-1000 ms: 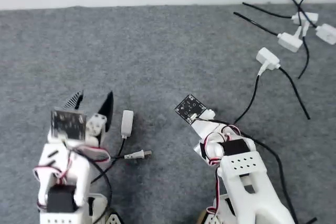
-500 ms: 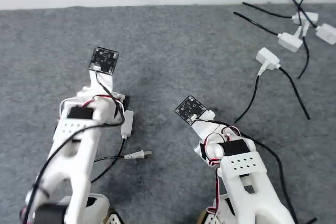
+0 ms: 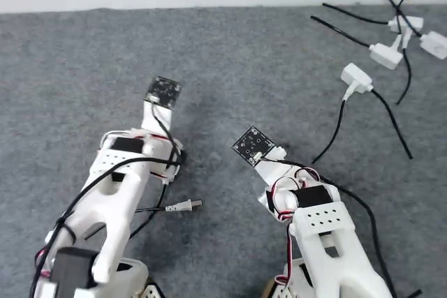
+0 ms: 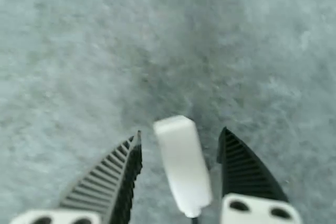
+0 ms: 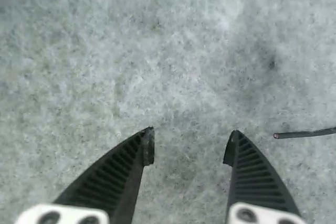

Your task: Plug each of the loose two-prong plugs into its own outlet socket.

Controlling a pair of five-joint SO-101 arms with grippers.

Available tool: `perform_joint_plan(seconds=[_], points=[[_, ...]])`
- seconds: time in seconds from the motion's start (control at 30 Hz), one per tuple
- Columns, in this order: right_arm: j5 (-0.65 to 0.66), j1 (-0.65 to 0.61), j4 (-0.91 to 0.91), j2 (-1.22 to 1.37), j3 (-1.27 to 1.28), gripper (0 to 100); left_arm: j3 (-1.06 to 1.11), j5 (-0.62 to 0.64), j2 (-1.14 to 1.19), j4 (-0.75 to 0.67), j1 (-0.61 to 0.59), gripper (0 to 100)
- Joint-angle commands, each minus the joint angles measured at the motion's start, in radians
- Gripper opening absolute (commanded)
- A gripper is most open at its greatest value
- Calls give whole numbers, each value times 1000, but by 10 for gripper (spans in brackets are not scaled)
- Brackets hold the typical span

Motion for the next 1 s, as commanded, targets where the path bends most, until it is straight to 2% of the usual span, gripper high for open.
perform_joint_plan(seconds=[0.0, 0.2, 0.27, 0.33, 0.37, 0.53, 0.77, 0.97], points=[[-8, 1, -22, -15, -5, 218, -54, -2, 40, 3, 35, 235], [-8, 1, -54, -15, 14, 218, -99, 48, 152, -14, 35, 222], [-8, 1, -54, -18, 15, 218, -137, 46, 180, 20, 35, 141], [-8, 1, -54, -21, 15, 218, -166, 29, 199, 46, 34, 20], [-8, 1, -54, -19, 15, 218, -173, 20, 210, 49, 34, 4], [-8, 1, -56, -19, 15, 218, -177, 0, 218, 52, 44, 10], [-9, 1, -56, -24, 15, 218, -174, -101, 189, 101, 259, 10], [-9, 1, -56, -24, 14, 218, -99, -101, -34, 103, 376, 11]])
